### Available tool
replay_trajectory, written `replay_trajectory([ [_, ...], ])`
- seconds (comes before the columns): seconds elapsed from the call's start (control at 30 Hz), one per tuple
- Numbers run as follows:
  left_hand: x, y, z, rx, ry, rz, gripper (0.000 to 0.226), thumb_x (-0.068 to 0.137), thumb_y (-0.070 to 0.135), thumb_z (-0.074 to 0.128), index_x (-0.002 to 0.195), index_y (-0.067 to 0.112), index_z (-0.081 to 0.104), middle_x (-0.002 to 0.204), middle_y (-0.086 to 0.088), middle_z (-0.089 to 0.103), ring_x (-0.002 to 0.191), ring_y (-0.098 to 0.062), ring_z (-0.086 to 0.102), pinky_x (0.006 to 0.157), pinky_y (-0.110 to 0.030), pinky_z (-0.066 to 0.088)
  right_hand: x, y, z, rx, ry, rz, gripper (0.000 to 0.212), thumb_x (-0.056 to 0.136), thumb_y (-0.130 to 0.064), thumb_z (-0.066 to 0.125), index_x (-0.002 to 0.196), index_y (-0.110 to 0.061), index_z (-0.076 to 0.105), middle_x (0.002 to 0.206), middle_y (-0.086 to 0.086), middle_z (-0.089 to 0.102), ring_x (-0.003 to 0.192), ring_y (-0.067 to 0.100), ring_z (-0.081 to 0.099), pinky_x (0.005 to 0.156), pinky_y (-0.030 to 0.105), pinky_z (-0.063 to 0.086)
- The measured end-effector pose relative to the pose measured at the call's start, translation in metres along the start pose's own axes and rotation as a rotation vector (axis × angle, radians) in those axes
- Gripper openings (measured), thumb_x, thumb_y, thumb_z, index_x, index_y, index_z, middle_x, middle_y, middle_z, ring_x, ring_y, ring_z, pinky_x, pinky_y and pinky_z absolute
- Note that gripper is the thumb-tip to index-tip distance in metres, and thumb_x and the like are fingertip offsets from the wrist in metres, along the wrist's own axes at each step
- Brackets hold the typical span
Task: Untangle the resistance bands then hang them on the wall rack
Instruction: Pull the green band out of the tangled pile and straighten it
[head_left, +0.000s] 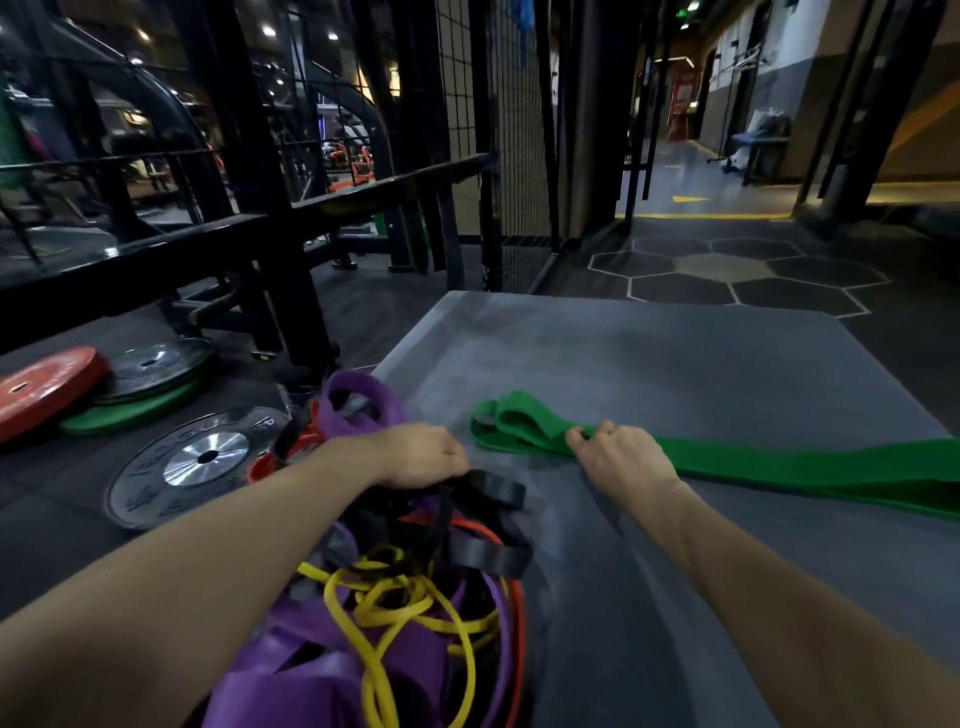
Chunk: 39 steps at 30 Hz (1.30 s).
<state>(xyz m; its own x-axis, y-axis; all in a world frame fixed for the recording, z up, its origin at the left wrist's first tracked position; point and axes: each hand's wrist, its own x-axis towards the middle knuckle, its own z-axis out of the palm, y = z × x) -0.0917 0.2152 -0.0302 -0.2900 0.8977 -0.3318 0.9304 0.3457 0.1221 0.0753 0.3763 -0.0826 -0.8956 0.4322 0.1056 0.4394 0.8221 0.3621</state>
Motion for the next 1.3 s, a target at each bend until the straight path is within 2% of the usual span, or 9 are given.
replay_trajectory([
  [0.17, 0.029, 0.011, -0.006, -0.340, 0.299, -0.205, 0.046, 0.098, 0.042, 0.035, 0.071, 0.015, 0.061, 0.082, -0.008, 0.072, 0.078, -0.021, 0.068, 0.083, -0.027, 0.049, -0.005, 0.004, -0.006, -0.040, -0.036, 0.008, 0.042, 0.094, -0.002, 0.030, 0.136, -0.003, 0.030, 0.123, 0.021, 0.053, 0.107, 0.036, 0.059, 0.080, 0.042, 0.050],
  [0.3, 0.063, 0.019, -0.006, -0.152, 0.514, -0.216, 0.031, 0.093, 0.042, 0.048, 0.103, 0.012, 0.050, 0.111, -0.008, 0.052, 0.102, -0.028, 0.054, 0.081, -0.038, 0.042, -0.006, 0.007, -0.002, -0.010, -0.004, 0.017, 0.044, 0.094, -0.003, 0.032, 0.138, -0.003, 0.029, 0.121, 0.020, 0.053, 0.105, 0.033, 0.060, 0.074, 0.037, 0.047],
  [0.43, 0.080, 0.017, -0.003, -0.299, 0.417, -0.123, 0.033, 0.096, 0.026, 0.048, 0.123, 0.008, 0.054, 0.126, -0.013, 0.053, 0.117, -0.030, 0.050, 0.097, -0.034, 0.040, -0.008, 0.008, -0.008, -0.172, 0.114, 0.041, 0.043, 0.072, -0.004, 0.049, 0.109, -0.017, 0.067, 0.079, 0.010, 0.068, 0.063, 0.024, 0.068, 0.049, 0.025, 0.048],
  [0.57, 0.073, 0.001, 0.015, -0.422, 0.435, -0.127, 0.032, 0.086, 0.020, 0.065, 0.116, 0.010, 0.061, 0.115, -0.007, 0.065, 0.110, -0.023, 0.059, 0.095, -0.029, 0.043, -0.001, 0.008, -0.002, -0.032, 0.043, -0.013, 0.029, 0.094, -0.011, 0.040, 0.118, -0.011, 0.056, 0.110, 0.012, 0.063, 0.099, 0.032, 0.064, 0.069, 0.032, 0.045],
  [0.67, 0.072, -0.001, 0.022, -0.430, 0.463, -0.129, 0.033, 0.083, 0.021, 0.069, 0.114, 0.014, 0.061, 0.113, -0.002, 0.066, 0.108, -0.020, 0.060, 0.097, -0.028, 0.043, -0.001, 0.005, -0.015, 0.014, 0.181, 0.076, 0.027, 0.072, -0.040, 0.073, 0.087, -0.018, 0.070, 0.088, 0.004, 0.065, 0.088, 0.025, 0.063, 0.054, 0.027, 0.044],
  [0.77, 0.075, -0.002, 0.025, -0.453, 0.483, -0.125, 0.034, 0.080, 0.019, 0.071, 0.112, 0.014, 0.062, 0.112, -0.002, 0.066, 0.107, -0.020, 0.060, 0.097, -0.029, 0.044, 0.010, -0.011, -0.009, 0.230, 0.103, 0.041, 0.044, 0.079, -0.036, 0.066, 0.115, -0.015, 0.055, 0.107, 0.007, 0.058, 0.106, 0.028, 0.054, 0.068, 0.036, 0.051],
  [0.9, 0.071, -0.005, 0.030, -0.564, 0.499, -0.105, 0.035, 0.081, 0.011, 0.069, 0.116, 0.008, 0.061, 0.117, -0.006, 0.064, 0.112, -0.018, 0.059, 0.092, -0.015, 0.037, 0.023, -0.027, -0.002, 0.151, 0.216, 0.046, 0.042, 0.046, -0.028, 0.086, 0.082, -0.021, 0.065, 0.066, -0.002, 0.060, 0.060, 0.020, 0.062, 0.032, 0.022, 0.037],
  [1.13, 0.066, 0.001, 0.034, -0.738, 0.554, -0.152, 0.033, 0.082, 0.001, 0.067, 0.114, 0.004, 0.064, 0.117, -0.012, 0.065, 0.110, -0.020, 0.060, 0.084, -0.008, 0.034, 0.029, -0.022, 0.004, 0.037, 0.305, -0.057, 0.035, 0.039, -0.031, 0.089, 0.058, -0.022, 0.061, 0.053, -0.004, 0.055, 0.045, 0.018, 0.057, 0.029, 0.018, 0.029],
  [1.3, 0.062, 0.003, 0.035, -0.713, 0.581, -0.185, 0.033, 0.083, 0.001, 0.065, 0.114, 0.009, 0.065, 0.117, -0.007, 0.065, 0.111, -0.016, 0.058, 0.077, -0.003, 0.029, 0.031, -0.017, -0.011, 0.124, 0.284, -0.091, 0.042, 0.070, -0.033, 0.074, 0.106, -0.017, 0.061, 0.089, 0.006, 0.060, 0.074, 0.029, 0.064, 0.045, 0.033, 0.045],
])
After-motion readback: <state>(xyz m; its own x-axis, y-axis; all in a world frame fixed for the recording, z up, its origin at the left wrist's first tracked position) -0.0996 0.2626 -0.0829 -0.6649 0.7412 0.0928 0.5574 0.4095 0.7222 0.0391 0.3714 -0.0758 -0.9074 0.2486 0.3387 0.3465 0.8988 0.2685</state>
